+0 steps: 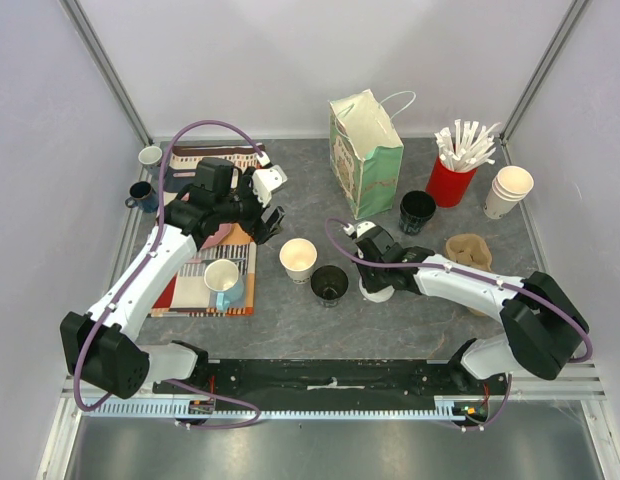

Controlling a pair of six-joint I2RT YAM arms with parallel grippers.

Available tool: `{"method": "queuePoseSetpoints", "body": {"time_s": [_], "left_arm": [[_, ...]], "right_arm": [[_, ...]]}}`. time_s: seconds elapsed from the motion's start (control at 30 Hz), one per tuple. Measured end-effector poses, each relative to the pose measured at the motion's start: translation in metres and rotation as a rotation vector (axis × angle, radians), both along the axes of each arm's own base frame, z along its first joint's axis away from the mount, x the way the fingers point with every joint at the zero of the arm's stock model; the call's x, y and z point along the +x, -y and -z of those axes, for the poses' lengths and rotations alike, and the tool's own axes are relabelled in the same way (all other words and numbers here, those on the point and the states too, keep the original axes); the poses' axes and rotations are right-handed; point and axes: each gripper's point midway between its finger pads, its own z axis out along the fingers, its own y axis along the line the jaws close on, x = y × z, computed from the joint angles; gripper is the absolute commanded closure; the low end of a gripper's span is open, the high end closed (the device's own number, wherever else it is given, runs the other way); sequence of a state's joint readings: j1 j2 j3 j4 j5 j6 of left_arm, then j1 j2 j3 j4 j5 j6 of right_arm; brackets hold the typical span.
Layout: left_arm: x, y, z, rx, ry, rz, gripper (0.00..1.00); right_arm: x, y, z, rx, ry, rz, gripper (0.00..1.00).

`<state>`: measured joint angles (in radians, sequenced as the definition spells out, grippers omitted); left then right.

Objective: Pack the takeout coffee

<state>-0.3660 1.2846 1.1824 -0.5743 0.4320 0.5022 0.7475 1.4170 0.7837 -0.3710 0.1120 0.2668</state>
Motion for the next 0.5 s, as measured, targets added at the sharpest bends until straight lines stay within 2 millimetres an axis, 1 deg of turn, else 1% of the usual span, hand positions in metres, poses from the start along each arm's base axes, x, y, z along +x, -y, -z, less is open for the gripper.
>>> {"method": "queuePoseSetpoints", "body": {"time_s": [0.07, 0.1, 0.23, 0.37, 0.5], "left_arm": [[0.0, 0.0, 0.0, -0.002, -0.001, 0.002, 0.1], [-0.001, 0.001, 0.0, -0.004, -0.002, 0.005, 0.1], [-0.002, 0.002, 0.0, -0.009, -0.004, 0.012, 0.1], [-0.002, 0.002, -0.001, -0.009, -0.004, 0.013, 0.1], [-0.002, 0.002, -0.001, -0.009, -0.004, 0.012, 0.1]], "right_arm": [[0.0, 0.0, 0.0, 0.0, 0.0, -0.002, 0.9], [0.0, 0.0, 0.0, 0.0, 0.0, -0.002, 0.93], [0.0, 0.0, 0.0, -0.003, -0.001, -0.001, 1.0], [0.002, 0.0, -0.004, -0.01, 0.004, 0.004, 1.0], [0.008, -0.002, -0.015, -0.006, 0.026, 0.011, 1.0]]}}
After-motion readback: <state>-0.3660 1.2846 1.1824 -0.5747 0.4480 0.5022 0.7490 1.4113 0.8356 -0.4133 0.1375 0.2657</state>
